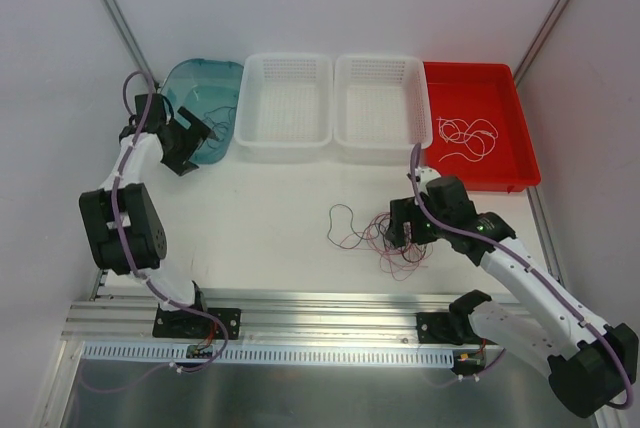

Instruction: Untangle the cables

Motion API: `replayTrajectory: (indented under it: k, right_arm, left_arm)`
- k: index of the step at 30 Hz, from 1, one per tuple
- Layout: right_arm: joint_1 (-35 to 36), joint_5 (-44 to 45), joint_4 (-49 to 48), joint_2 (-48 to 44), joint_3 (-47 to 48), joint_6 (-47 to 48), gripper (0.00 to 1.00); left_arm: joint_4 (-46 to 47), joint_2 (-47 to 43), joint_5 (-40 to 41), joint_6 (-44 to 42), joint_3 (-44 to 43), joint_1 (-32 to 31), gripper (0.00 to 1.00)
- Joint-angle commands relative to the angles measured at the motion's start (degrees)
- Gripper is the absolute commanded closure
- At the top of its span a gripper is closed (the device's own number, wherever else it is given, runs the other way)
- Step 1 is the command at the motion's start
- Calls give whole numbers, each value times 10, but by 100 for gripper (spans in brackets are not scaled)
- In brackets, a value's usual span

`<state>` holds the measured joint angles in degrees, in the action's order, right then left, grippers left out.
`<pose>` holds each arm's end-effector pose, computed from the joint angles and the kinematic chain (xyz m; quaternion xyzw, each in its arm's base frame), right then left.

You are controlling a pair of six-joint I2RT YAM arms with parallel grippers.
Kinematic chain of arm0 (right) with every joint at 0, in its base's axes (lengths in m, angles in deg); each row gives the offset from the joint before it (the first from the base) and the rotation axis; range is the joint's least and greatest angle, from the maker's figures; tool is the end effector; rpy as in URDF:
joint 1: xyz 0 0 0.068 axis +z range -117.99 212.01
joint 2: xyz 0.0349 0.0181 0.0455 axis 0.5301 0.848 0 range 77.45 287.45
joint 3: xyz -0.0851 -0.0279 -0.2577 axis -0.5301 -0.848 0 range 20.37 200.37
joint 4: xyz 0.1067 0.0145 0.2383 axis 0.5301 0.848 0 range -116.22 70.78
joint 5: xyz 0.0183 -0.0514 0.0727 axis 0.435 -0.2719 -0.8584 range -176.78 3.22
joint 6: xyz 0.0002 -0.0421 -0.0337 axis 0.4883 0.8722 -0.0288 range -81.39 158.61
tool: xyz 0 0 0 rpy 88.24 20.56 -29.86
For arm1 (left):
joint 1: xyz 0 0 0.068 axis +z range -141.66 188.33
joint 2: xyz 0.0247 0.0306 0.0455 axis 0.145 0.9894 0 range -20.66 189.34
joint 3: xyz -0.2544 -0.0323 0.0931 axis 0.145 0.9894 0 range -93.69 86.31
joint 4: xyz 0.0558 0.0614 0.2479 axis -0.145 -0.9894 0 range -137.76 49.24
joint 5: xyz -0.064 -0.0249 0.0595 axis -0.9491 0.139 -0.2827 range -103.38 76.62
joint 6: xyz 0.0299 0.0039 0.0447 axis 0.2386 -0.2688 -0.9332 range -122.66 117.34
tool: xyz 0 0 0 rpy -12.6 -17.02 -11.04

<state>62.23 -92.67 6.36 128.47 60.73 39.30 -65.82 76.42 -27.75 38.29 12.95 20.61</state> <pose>0.1585 0.0966 0.2574 -0.2639 0.8781 0.1466 0.3712 0.3658 0.0704 0.2503 -0.3766 0.8500 -0.1999 0.3094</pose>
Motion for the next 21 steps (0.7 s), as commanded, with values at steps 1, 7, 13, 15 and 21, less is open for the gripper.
replayTrajectory:
  k: [1, 7, 13, 15, 21]
  right_arm:
    - [2, 75, 11, -6, 21, -45, 11]
    - [-2, 130, 10, 23, 22, -99, 10]
    - [-2, 134, -29, 68, 8, -140, 9]
    - [-2, 138, -37, 90, 5, -150, 9]
    - [-2, 134, -68, 109, -12, -163, 9]
  left_arm:
    - [26, -123, 17, -20, 44, -43, 1]
    - [19, -265, 99, -21, 160, -180, 1]
    - [19, -297, 154, 38, 227, -321, 1]
    - [19, -272, 166, 55, 227, -384, 1]
    - [19, -151, 176, 104, 176, -496, 6]
